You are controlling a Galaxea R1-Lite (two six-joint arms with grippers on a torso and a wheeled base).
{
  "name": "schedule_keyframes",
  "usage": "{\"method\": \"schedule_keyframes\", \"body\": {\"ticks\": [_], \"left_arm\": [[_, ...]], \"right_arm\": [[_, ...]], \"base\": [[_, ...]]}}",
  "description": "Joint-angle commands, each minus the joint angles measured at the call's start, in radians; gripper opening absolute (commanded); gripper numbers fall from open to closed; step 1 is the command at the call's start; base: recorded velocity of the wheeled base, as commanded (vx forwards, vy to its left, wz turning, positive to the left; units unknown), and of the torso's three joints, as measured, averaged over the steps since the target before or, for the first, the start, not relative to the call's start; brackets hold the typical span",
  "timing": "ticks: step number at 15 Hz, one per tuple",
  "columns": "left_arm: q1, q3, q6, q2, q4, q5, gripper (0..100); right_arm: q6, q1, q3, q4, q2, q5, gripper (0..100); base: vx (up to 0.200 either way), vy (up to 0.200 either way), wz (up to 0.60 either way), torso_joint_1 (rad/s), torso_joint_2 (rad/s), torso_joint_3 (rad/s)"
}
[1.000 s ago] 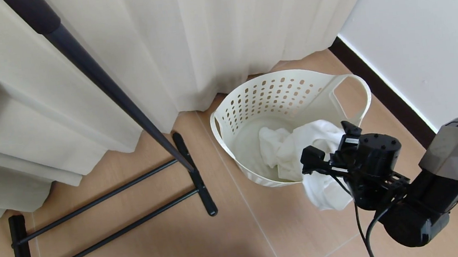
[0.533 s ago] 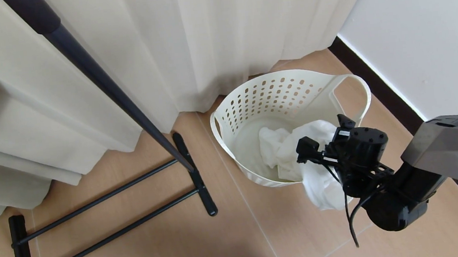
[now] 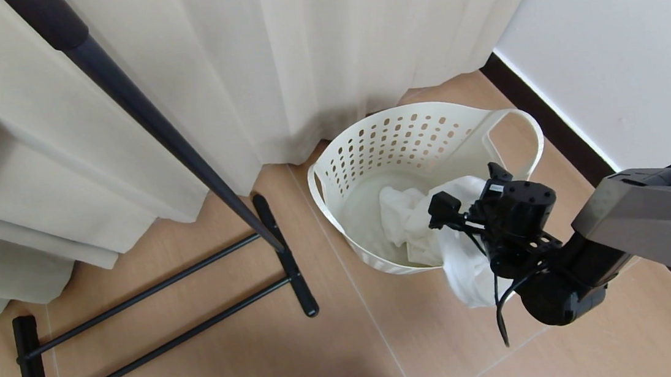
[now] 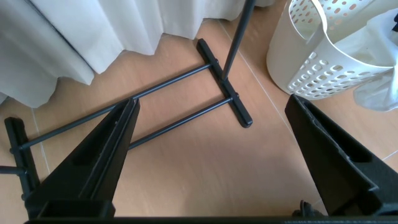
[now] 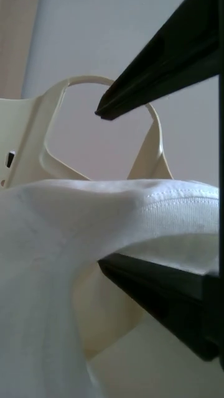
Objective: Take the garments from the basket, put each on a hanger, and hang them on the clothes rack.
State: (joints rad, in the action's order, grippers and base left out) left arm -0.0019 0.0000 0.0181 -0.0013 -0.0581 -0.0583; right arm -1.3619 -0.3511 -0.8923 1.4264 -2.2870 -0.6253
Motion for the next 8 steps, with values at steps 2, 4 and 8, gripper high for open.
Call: {"method": "schedule_keyframes", "body": {"ticks": [2,4,8], "left_arm": [[-0.001,0.0,0.0,0.001,0.0,0.0,100],[-0.001,0.0,0.0,0.001,0.0,0.0,100],[-0.001,0.0,0.0,0.001,0.0,0.0,100]], "right_arm": [[0.004,0.006,-0.004,0.005,-0.006,-0.001,0],[0.024,0.006,0.001,0.005,0.0,-0.001,0],[0.198,0.004,0.105,-0.001,0.109,-0.001,0]], "base": [[0.0,0.0,0.0,0.0,0.0,0.0],[0.0,0.0,0.0,0.0,0.0,0.0],[0.0,0.0,0.0,0.0,0.0,0.0]]}}
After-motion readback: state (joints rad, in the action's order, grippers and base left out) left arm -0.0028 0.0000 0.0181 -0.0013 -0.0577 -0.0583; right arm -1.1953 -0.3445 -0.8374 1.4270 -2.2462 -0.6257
